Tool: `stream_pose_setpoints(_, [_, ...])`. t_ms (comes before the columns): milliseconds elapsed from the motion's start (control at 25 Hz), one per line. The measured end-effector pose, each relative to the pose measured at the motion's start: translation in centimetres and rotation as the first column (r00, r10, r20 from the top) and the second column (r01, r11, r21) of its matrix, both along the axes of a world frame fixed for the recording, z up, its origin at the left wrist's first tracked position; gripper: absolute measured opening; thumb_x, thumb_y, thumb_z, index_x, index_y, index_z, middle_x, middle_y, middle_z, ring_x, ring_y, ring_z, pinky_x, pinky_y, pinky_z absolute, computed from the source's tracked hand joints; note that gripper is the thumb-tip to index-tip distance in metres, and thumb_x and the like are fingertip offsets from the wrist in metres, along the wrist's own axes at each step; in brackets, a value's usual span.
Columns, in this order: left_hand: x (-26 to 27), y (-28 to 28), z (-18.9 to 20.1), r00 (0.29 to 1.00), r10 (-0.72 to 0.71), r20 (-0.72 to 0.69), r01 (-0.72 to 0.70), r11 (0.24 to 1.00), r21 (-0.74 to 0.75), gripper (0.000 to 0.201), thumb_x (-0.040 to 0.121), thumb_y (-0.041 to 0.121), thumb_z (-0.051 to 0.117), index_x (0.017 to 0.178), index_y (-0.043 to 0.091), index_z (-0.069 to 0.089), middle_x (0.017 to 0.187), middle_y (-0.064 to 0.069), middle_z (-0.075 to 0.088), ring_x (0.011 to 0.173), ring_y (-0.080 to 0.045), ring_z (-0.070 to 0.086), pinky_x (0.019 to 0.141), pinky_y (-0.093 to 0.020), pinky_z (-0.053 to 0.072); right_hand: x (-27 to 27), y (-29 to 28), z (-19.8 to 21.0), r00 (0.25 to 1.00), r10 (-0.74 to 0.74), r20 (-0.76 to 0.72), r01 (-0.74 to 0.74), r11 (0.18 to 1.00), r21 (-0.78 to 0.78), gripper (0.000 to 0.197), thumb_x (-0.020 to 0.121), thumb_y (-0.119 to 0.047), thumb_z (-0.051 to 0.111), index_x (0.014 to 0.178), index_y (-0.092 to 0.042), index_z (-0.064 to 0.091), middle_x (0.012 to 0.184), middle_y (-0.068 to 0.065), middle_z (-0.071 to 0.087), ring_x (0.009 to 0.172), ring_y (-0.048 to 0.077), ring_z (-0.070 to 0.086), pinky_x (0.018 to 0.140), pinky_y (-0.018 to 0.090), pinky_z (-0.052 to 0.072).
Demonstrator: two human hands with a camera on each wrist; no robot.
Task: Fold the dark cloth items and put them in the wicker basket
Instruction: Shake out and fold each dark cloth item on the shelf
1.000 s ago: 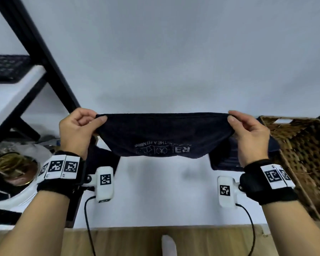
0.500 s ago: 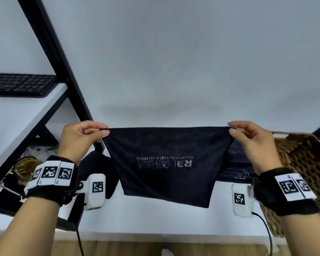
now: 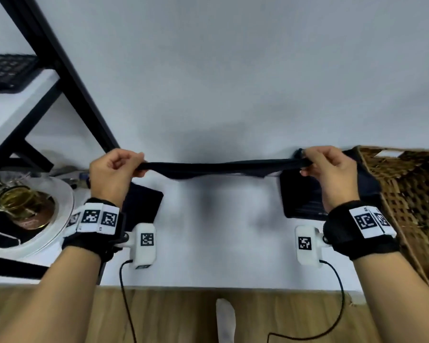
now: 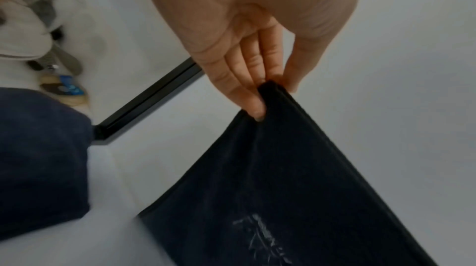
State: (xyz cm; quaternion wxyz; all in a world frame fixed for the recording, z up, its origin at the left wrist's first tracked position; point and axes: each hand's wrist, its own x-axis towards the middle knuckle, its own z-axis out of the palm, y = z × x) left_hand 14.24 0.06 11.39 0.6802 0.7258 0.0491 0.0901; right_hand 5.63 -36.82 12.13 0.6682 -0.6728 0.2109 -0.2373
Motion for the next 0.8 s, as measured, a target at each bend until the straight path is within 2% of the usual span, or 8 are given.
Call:
stream_pose_setpoints(160, [-5.9, 0.7, -8.4, 0.989, 0.000, -0.149, 0.020, 0.991, 0.131, 0.030, 0.081, -0.008, 0.064, 0.073, 0.020, 0.064, 0.069, -0.004, 0.062, 0.065, -0.012, 0.057, 0.060, -0.016, 0.052, -5.8, 1.4, -7.2, 0.980, 0.017, -0.197, -0.044, 0.990, -0.132, 0.025, 0.082, 0.004, 0.065, 0.079, -0.020, 0.069, 0.060, -0.010, 0.061, 0.058, 0.008, 0.056, 0.056, 0.024, 0.052])
stream_pose_setpoints(240, [-8.9, 1.1, -14.4, 0.954, -0.001, -0.301, 0.084, 0.961, 0.262, 0.038, 0.078, -0.011, 0.061, 0.072, 0.025, 0.066, 0.070, 0.000, 0.062, 0.067, -0.014, 0.057, 0.065, -0.020, 0.052, -8.3, 1.6, -12.7, 0.919, 0.015, -0.394, -0.100, 0.975, -0.197, 0.030, 0.080, 0.006, 0.062, 0.078, -0.023, 0.069, 0.065, -0.011, 0.062, 0.063, 0.010, 0.057, 0.061, 0.027, 0.051])
stream_pose_setpoints(360, [-12.4, 1.0, -20.4, 0.869, -0.038, -0.493, 0.292, 0.844, 0.450, 0.037, 0.074, -0.010, 0.062, 0.075, 0.027, 0.069, 0.076, 0.001, 0.064, 0.077, -0.024, 0.062, 0.075, -0.029, 0.048, -11.1, 1.8, -19.6, 0.764, 0.074, -0.641, -0.275, 0.936, -0.219, 0.026, 0.080, -0.003, 0.061, 0.077, -0.027, 0.070, 0.078, -0.010, 0.068, 0.081, 0.019, 0.065, 0.076, 0.036, 0.055])
stream_pose_setpoints(440, [-13.8, 0.8, -22.1, 0.817, -0.105, -0.568, 0.442, 0.745, 0.499, 0.035, 0.074, -0.007, 0.062, 0.078, 0.027, 0.068, 0.079, 0.000, 0.064, 0.082, -0.024, 0.062, 0.073, -0.026, 0.043, -12.3, 1.8, -21.7, 0.657, 0.102, -0.747, -0.375, 0.904, -0.206, 0.024, 0.081, -0.007, 0.064, 0.078, -0.030, 0.070, 0.084, -0.009, 0.070, 0.089, 0.021, 0.066, 0.078, 0.032, 0.050])
stream_pose_setpoints(520, [-13.8, 0.9, -22.1, 0.754, -0.124, -0.646, 0.553, 0.650, 0.521, 0.032, 0.078, 0.001, 0.060, 0.075, 0.033, 0.066, 0.075, 0.005, 0.065, 0.079, -0.021, 0.062, 0.070, -0.025, 0.043, -12.7, 1.9, -21.9, 0.586, 0.111, -0.803, -0.458, 0.862, -0.215, 0.022, 0.083, -0.011, 0.065, 0.082, -0.031, 0.071, 0.090, -0.010, 0.070, 0.092, 0.015, 0.063, 0.080, 0.022, 0.041])
stream_pose_setpoints(600, [-12.2, 0.8, -21.0, 0.719, -0.066, -0.692, 0.586, 0.592, 0.553, 0.025, 0.082, 0.014, 0.057, 0.070, 0.034, 0.065, 0.069, 0.007, 0.067, 0.074, -0.018, 0.064, 0.070, -0.030, 0.051, -11.7, 1.9, -20.5, 0.597, 0.098, -0.796, -0.487, 0.833, -0.262, 0.019, 0.084, -0.015, 0.064, 0.083, -0.032, 0.072, 0.090, -0.013, 0.069, 0.092, 0.011, 0.062, 0.079, 0.020, 0.038])
stream_pose_setpoints(720, [-7.6, -0.6, -19.1, 0.816, -0.058, -0.576, 0.506, 0.554, 0.661, 0.017, 0.083, 0.022, 0.055, 0.076, 0.033, 0.066, 0.074, 0.003, 0.068, 0.078, -0.023, 0.063, 0.076, -0.037, 0.053, -6.9, 2.6, -18.3, 0.731, 0.089, -0.677, -0.421, 0.840, -0.344, 0.011, 0.087, -0.020, 0.064, 0.085, -0.027, 0.072, 0.083, -0.014, 0.066, 0.073, 0.005, 0.057, 0.073, 0.021, 0.040])
stream_pose_setpoints(800, [-3.6, -2.8, -18.9, 0.873, -0.135, -0.468, 0.451, 0.587, 0.672, 0.015, 0.084, 0.021, 0.057, 0.088, 0.031, 0.067, 0.082, 0.002, 0.068, 0.082, -0.024, 0.062, 0.079, -0.036, 0.052, -1.8, 3.5, -17.7, 0.776, 0.203, -0.598, -0.424, 0.869, -0.255, 0.012, 0.088, -0.020, 0.061, 0.086, -0.022, 0.073, 0.080, -0.007, 0.068, 0.060, 0.004, 0.054, 0.062, 0.018, 0.045])
